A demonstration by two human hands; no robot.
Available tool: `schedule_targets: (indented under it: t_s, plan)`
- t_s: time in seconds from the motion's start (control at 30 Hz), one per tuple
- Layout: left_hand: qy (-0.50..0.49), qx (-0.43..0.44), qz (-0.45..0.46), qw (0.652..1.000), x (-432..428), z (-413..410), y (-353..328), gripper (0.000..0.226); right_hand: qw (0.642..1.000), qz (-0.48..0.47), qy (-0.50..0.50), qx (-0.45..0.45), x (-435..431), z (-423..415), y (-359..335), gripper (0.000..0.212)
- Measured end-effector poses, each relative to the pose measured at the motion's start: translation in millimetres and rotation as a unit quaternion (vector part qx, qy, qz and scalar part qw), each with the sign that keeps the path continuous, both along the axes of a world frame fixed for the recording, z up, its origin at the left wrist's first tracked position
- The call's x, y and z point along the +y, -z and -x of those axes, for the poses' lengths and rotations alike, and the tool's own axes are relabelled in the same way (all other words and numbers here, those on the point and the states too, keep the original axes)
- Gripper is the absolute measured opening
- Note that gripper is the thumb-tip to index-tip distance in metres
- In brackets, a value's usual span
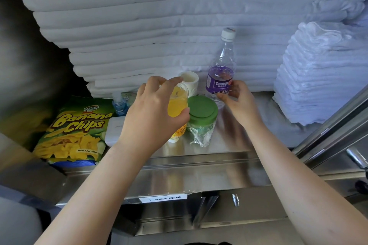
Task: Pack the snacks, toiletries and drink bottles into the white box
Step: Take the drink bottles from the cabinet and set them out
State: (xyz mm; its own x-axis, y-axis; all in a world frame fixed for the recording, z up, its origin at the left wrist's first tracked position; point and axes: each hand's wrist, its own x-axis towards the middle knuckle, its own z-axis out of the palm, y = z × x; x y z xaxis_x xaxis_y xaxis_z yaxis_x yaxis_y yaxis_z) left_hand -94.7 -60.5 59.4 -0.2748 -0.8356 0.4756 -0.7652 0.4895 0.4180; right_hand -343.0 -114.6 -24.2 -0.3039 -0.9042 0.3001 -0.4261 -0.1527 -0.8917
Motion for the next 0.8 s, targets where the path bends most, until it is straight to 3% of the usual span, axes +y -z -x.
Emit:
schedule_targets:
  t_s: [0.57, 0.7, 0.8]
  plan:
    - [-0.003, -0.005, -0.003, 1.000, 0.1, 0.7, -1.1, 0.060, 1.000, 0.000, 0.011, -0.015, -1.6, -21.2, -6.7, 0.040]
    - [0.002, -0.003, -0.008, 1.000, 0.0, -2.0, -1.6, 0.061, 1.000, -0.028, 0.007, -0.007, 7.1, -23.9, -11.8, 0.052]
    - [0.012, 0.003, -0.018, 1.000, -1.1, -7.8, -1.6, 0.063, 0.995, 0.057, 0.081, 0.033, 30.4, -36.8, -12.2, 0.043]
